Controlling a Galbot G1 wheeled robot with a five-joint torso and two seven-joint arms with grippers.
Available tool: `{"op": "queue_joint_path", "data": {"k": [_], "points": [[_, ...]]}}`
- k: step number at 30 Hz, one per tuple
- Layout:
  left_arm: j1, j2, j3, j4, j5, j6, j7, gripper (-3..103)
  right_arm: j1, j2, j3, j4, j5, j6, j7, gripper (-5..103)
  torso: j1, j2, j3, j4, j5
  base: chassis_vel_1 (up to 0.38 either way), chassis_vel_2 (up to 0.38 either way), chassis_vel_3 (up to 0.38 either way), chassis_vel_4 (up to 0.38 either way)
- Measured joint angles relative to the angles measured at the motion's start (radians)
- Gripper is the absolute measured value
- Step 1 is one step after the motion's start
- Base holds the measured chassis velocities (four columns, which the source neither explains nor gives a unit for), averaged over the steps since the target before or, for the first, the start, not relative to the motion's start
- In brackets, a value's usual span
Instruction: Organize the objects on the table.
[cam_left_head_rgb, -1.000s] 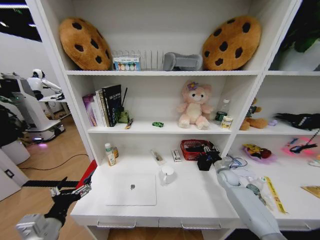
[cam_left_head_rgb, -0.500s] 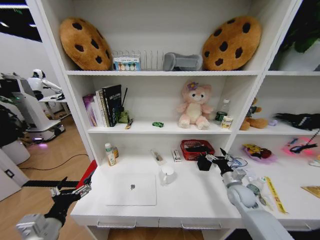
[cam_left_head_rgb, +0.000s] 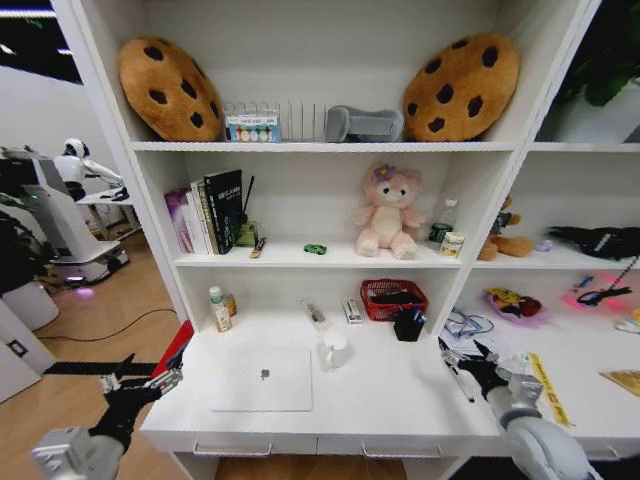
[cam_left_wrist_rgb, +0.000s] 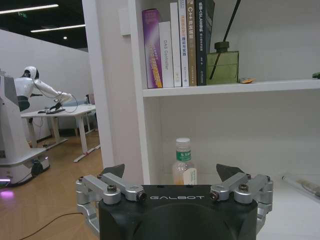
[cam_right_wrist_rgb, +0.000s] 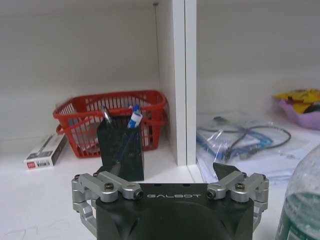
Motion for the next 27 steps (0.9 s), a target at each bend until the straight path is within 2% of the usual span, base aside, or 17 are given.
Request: {"op": "queue_joint_path", "data": {"k": [8,10,18,27], "points": [[0.0,0.0,0.0,0.0,0.0,0.0,0.0,100,0.089,-0.016,-0.053,-0.089,0.008,-0.065,0.0,100,0.0,0.0,0.0,0.0001,-0.0002,0.0,0.0,0.0,0.0],[0.0,0.0,0.0,0.0,0.0,0.0,0.0,100,0.106,-0.021,-0.065,-0.1,0.011,-0.085,0.021,100,0.0,0.0,0.0,0.0001,-0.0003,0.0,0.0,0.0,0.0],[0.0,0.0,0.0,0.0,0.0,0.0,0.0,100,0.124,-0.025,-0.087,-0.135,0.017,-0.101,0.033,100,0.0,0.0,0.0,-0.0002,-0.0003,0.0,0.0,0.0,0.0],[0.0,0.0,0.0,0.0,0.0,0.0,0.0,100,0.159,-0.043,-0.126,-0.218,0.044,-0.115,0.002,100,0.0,0.0,0.0,-0.0001,-0.0001,0.0,0.0,0.0,0.0]]}}
